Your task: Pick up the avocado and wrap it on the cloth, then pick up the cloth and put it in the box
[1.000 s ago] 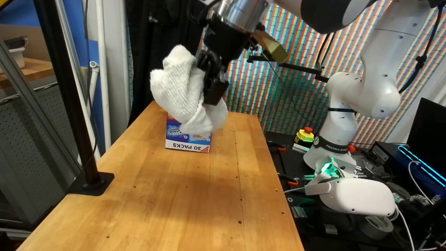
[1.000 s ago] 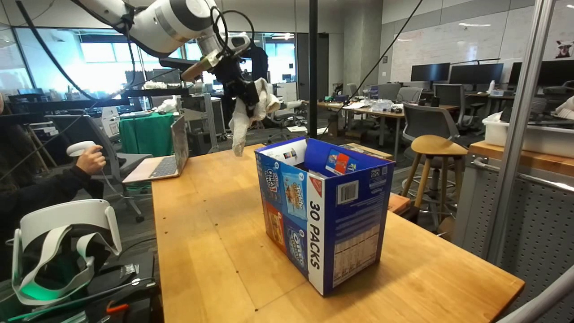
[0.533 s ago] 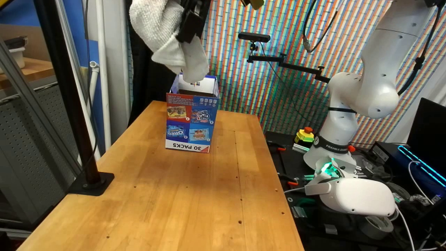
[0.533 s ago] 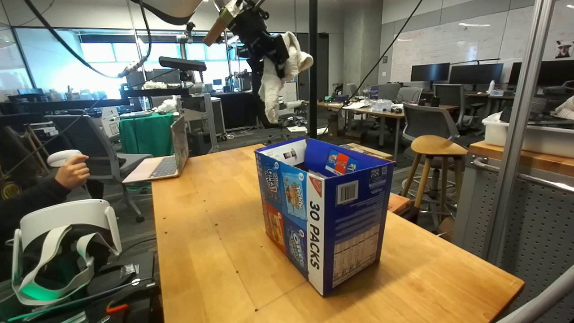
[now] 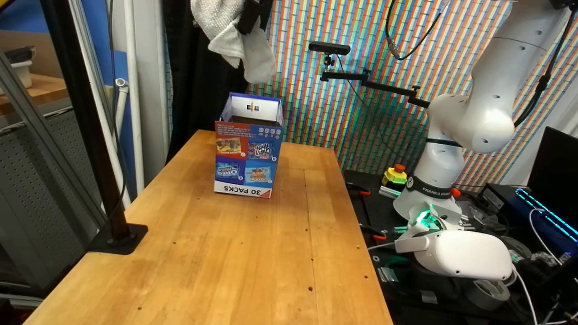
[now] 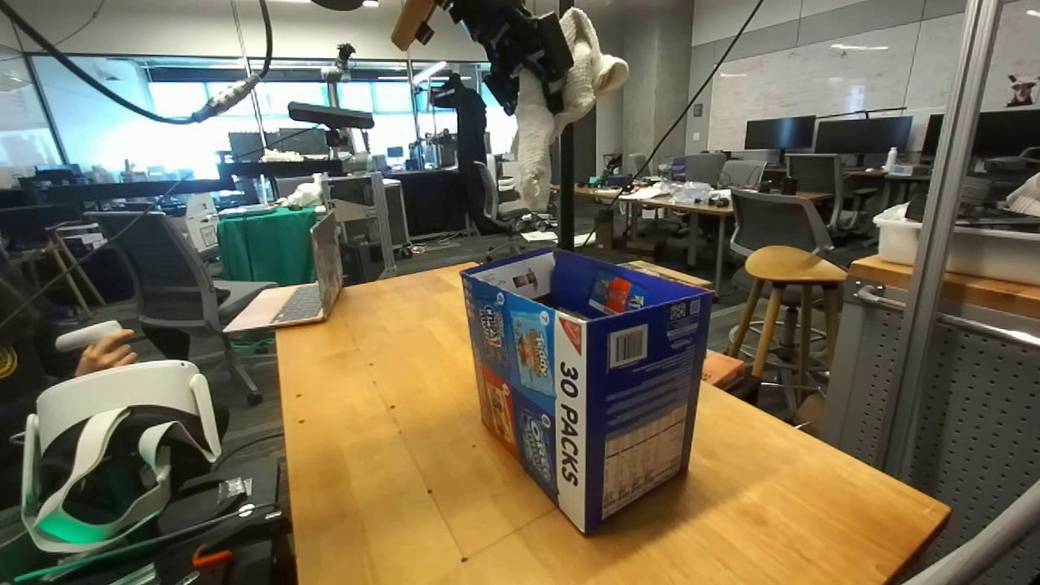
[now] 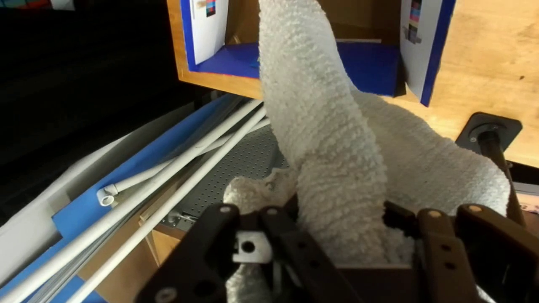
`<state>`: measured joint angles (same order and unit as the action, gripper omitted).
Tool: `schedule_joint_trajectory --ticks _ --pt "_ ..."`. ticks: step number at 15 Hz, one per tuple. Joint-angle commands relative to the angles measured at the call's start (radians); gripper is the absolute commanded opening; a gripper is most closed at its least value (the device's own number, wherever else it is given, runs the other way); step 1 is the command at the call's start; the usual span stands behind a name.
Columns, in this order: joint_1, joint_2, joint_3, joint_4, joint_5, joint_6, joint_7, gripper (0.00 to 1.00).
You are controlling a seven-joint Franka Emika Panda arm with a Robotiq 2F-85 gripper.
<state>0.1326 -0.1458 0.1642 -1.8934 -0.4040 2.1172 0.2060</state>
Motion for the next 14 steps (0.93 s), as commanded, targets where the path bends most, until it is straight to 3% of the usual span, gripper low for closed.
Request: schedule_joint_trajectory --ticks 1,7,14 --pt "-0.011 -0.052 -0.016 -0.123 0.049 0.104 -0.027 0.08" --pt "-0.035 -0.037 -0.059 -0.302 0.152 0.267 -0.072 0.08" --pt "-0.072 0.007 -0.112 -0.396 0.239 0.286 -0.171 0.08"
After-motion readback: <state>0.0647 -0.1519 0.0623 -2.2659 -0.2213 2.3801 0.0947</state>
